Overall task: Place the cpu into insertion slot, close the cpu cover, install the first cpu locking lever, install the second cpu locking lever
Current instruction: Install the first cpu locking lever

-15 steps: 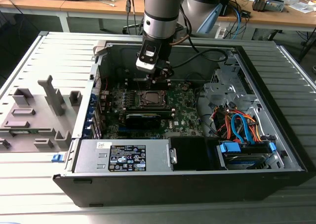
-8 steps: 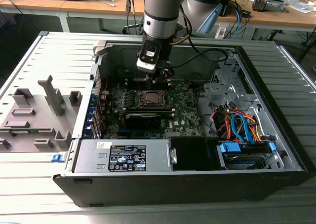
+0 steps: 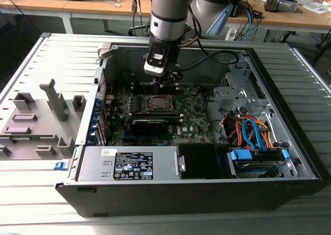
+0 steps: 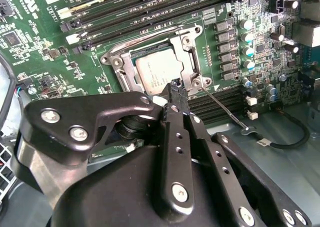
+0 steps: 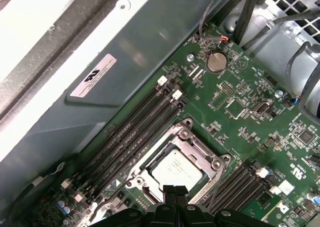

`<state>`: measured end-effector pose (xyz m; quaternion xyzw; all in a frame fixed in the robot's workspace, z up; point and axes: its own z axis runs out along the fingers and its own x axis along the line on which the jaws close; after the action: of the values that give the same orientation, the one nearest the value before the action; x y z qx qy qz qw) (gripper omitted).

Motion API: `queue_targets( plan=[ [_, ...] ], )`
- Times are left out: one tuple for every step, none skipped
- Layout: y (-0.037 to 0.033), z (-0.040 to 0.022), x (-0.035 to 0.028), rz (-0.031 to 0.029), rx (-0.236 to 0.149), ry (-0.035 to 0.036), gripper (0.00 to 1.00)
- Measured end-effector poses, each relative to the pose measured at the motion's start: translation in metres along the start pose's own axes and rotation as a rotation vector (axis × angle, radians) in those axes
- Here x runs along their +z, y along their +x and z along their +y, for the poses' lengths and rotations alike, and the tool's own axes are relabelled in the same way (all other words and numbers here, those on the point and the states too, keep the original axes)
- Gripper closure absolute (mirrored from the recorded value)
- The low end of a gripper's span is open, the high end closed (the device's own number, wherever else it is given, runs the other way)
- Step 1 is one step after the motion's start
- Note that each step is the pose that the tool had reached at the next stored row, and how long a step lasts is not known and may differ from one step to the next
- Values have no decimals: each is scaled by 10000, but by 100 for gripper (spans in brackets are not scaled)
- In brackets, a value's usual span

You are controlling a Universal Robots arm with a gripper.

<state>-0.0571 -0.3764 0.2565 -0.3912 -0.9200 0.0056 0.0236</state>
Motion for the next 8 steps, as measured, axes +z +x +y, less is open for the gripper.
queue_targets(
  plan=[
    [0, 0, 0, 0, -24, 1, 89],
    [0, 0, 0, -2, -54, 2, 89],
    [0, 0, 0, -3, -93, 3, 89],
    [0, 0, 0, -3, -129, 4, 89],
    [0, 0, 0, -5, -179, 7, 89],
    [0, 0, 0, -6, -213, 8, 89],
    [0, 0, 0, -7, -232, 9, 89],
    [0, 0, 0, -7, -250, 9, 89]
  ],
)
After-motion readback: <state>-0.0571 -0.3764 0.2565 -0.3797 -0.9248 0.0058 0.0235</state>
